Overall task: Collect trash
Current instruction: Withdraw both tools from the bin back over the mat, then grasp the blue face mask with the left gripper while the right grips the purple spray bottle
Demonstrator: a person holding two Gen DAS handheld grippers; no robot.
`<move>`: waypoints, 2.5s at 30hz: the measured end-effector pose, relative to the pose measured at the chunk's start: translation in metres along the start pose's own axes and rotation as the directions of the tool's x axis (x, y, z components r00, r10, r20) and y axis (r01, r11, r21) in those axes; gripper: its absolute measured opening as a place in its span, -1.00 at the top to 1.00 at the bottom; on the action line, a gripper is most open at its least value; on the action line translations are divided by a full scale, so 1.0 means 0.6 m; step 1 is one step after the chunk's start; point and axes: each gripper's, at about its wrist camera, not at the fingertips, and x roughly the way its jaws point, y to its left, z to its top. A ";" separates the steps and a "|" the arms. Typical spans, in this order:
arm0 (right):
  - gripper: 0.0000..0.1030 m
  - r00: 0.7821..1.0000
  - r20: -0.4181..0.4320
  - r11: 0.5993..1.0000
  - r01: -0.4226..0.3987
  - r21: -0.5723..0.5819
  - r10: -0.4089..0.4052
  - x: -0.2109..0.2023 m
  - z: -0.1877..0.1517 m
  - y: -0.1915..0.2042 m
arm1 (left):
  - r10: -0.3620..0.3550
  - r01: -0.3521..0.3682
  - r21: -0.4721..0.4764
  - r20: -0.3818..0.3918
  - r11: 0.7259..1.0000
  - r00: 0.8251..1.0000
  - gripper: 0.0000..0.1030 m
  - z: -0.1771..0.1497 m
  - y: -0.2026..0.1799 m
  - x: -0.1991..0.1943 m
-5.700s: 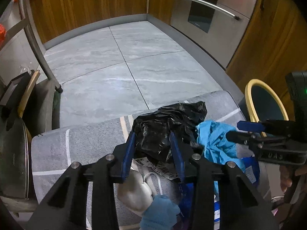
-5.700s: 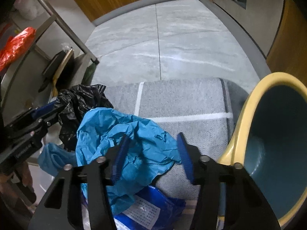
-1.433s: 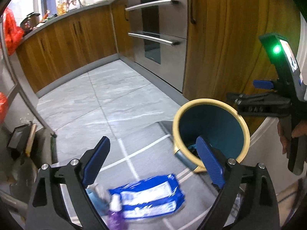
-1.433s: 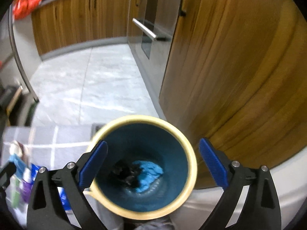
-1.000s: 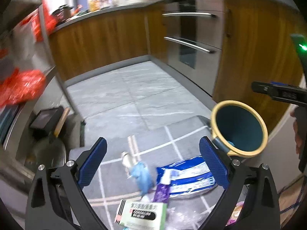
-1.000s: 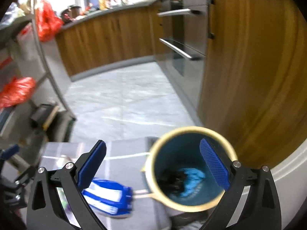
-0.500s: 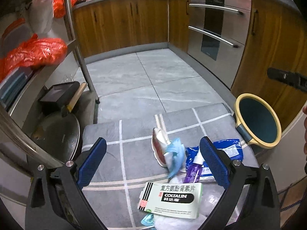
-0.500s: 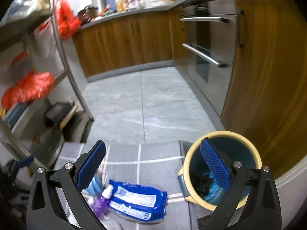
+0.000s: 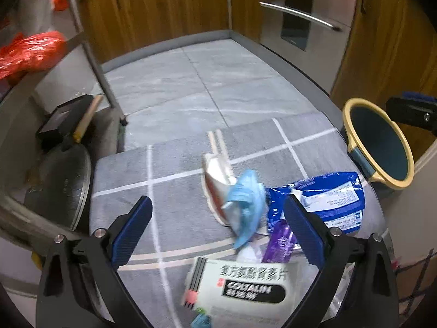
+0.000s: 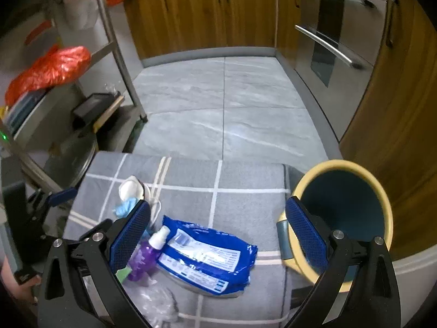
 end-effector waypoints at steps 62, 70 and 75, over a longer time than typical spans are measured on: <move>0.52 0.919 -0.331 0.975 -0.175 0.140 0.212 0.206 -0.058 0.109 | -0.052 0.048 0.031 0.157 0.998 0.986 0.81 0.062 0.040 -0.103; 0.65 0.949 -0.224 0.973 -0.201 0.113 0.222 0.138 -0.032 0.100 | -0.061 0.058 0.019 0.172 0.998 0.983 0.81 0.065 0.045 -0.109; 0.68 0.976 -0.148 0.987 -0.161 0.004 0.160 0.089 -0.018 0.109 | -0.068 0.066 0.013 0.184 0.998 0.981 0.81 0.071 0.043 -0.114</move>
